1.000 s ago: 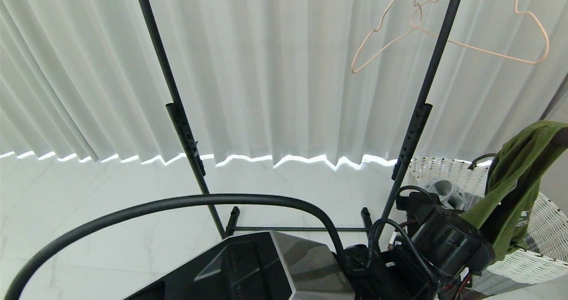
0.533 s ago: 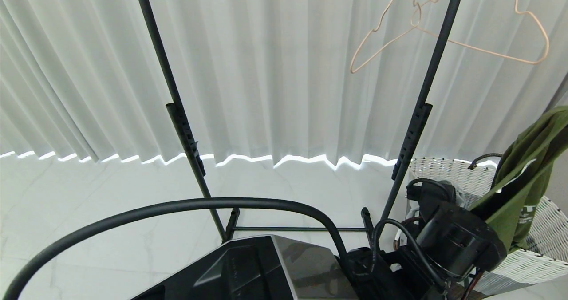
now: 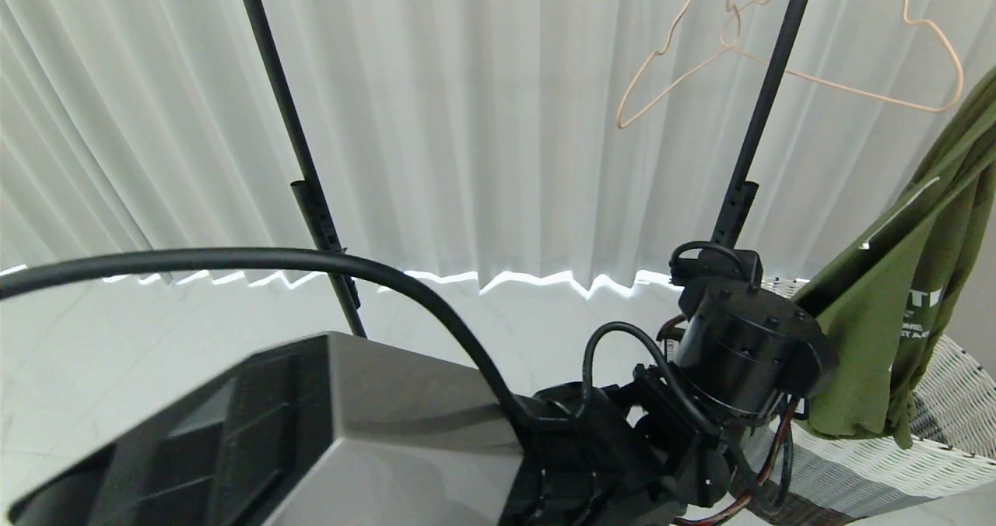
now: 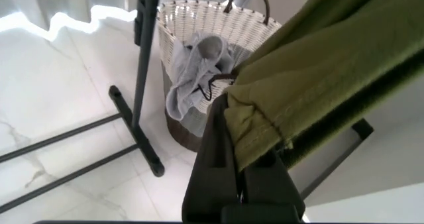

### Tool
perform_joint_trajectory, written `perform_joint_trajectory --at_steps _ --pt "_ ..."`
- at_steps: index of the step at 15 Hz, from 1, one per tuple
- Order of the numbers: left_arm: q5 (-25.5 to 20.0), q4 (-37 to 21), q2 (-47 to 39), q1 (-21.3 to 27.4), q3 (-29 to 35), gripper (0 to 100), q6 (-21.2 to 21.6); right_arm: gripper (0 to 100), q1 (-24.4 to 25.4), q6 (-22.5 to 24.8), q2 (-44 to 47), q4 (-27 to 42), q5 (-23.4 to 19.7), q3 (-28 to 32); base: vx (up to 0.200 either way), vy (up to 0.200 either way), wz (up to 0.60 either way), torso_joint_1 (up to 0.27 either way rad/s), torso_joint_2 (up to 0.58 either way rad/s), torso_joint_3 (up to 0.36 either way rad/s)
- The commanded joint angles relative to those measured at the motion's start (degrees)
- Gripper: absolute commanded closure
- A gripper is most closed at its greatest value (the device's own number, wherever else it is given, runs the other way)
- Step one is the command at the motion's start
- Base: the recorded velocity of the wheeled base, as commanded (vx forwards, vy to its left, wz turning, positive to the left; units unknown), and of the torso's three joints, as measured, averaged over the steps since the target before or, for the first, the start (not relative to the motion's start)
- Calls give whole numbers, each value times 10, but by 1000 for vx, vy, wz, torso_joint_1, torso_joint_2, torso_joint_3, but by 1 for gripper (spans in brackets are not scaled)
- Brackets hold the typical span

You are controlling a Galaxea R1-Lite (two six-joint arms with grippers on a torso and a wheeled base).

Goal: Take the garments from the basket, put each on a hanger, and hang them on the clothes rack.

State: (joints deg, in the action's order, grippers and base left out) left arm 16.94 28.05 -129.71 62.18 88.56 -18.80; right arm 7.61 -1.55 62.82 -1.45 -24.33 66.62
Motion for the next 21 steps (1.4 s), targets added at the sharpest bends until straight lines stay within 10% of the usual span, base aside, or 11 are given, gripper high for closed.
perform_joint_trajectory --at_steps 1,12,21 --pt "-1 25 104 6 -95 100 0 100 0 0 22 -22 -18 14 0 0 0 0 0 0" --pt "-6 -1 424 8 -419 100 27 100 155 44 51 -19 -30 -55 0 0 0 0 0 0" --pt "-1 -157 498 -200 -280 100 149 100 220 79 143 -24 87 -23 0 0 0 0 0 0"
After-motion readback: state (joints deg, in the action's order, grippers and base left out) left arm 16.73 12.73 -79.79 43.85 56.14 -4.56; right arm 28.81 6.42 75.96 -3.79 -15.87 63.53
